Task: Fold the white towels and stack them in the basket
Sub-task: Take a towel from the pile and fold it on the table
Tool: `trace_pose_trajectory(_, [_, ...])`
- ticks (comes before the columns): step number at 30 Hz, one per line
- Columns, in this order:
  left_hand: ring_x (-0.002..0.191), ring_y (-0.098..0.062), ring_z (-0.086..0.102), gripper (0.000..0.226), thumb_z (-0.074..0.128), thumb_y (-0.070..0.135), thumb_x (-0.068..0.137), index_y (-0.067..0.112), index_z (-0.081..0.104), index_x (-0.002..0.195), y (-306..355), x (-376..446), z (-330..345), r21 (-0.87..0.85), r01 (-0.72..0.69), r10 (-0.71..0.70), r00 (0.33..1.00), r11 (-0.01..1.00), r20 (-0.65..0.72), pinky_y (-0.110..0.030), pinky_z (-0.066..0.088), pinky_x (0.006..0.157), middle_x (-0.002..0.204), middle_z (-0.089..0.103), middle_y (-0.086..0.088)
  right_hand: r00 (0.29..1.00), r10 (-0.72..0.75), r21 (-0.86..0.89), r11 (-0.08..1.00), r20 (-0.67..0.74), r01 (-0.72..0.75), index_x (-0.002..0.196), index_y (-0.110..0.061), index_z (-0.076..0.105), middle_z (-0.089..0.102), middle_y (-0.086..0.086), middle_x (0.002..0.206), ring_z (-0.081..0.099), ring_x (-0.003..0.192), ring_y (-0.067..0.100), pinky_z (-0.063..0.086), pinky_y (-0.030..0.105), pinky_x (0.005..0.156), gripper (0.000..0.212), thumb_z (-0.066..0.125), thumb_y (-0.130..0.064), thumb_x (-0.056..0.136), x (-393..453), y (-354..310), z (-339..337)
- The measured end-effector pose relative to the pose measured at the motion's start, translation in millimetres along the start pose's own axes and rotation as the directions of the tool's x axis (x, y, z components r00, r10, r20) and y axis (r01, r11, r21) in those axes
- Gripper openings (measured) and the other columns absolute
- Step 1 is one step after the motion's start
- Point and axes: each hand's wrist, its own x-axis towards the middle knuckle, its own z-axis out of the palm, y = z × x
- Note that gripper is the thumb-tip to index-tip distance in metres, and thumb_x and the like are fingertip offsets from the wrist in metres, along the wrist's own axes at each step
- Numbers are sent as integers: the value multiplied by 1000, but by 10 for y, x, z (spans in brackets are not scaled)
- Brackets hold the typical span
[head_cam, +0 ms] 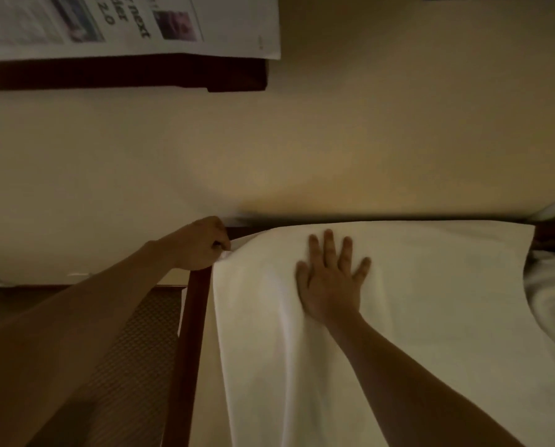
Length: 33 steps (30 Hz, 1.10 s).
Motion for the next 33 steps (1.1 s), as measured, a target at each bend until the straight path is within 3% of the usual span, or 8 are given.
trace_pose_trajectory(5, [98,-13,51,21,67,44,93,31,60,109,-152,35,-121,62,-34,31,998,997,59,-28,39,87,106,47,9,1000,-9,-9,1000,-25,9,160,-34,-6,-15,-4,168,-18,154,30,-11,65,118,67,9,-59,99,-25,3,-4])
trace_pose_trajectory(12, [98,-26,56,4,57,25,101,22,58,103,-303,185,37,-140,115,-137,979,983,-153,-32,38,79,107,59,-4,999,4,-19,1000,-49,-5,160,-38,-4,-13,-8,168,-17,154,28,-10,65,118,66,13,-61,99,5,14,30])
trace_pose_trajectory(15, [103,-33,58,28,49,22,102,18,49,130,-107,98,298,-257,192,-279,888,947,-365,-38,47,85,116,58,-13,998,9,-37,999,-68,-12,160,-37,0,-8,-8,169,-14,155,28,-8,67,117,66,17,-59,100,16,25,39])
trace_pose_trajectory(18, [102,-35,60,34,44,29,101,18,41,133,157,-227,617,-369,255,-412,793,893,-449,-44,51,85,115,61,-13,1000,24,-39,999,-10,-24,160,-38,0,-11,-9,169,-16,154,29,-9,67,116,67,20,-58,100,62,16,44])
trace_pose_trajectory(21, [108,-35,61,43,46,35,102,18,36,140,510,-724,950,-438,266,-452,796,859,-403,-45,51,89,121,62,-14,993,1,19,1000,116,-3,160,-37,-1,-17,-9,167,-20,153,27,-11,66,117,69,27,-58,101,65,45,-107])
trace_pose_trajectory(25, [108,-33,62,52,54,30,100,20,30,146,1033,-1506,1448,-522,250,-464,821,816,-333,-43,51,92,123,62,-14,999,-33,34,999,38,32,161,-30,9,-15,-6,168,-19,154,26,-9,62,119,63,31,-48,104,-715,219,-96])
trace_pose_trajectory(30, [67,-15,63,55,59,27,99,26,30,145,1531,-2224,2032,-624,261,-532,793,737,-296,-43,58,68,79,63,0,995,-98,24,995,9,97,160,-29,17,-11,-5,169,-16,155,26,-8,64,117,61,23,-47,101,-2285,631,354])
trace_pose_trajectory(33, [58,-8,61,60,64,29,96,33,29,145,1818,-2569,2333,-746,278,-613,760,605,-214,-24,50,53,71,61,2,994,-97,-41,994,55,99,161,-31,10,-13,-5,169,-18,154,26,-6,66,119,65,15,-54,101,-2784,939,544])
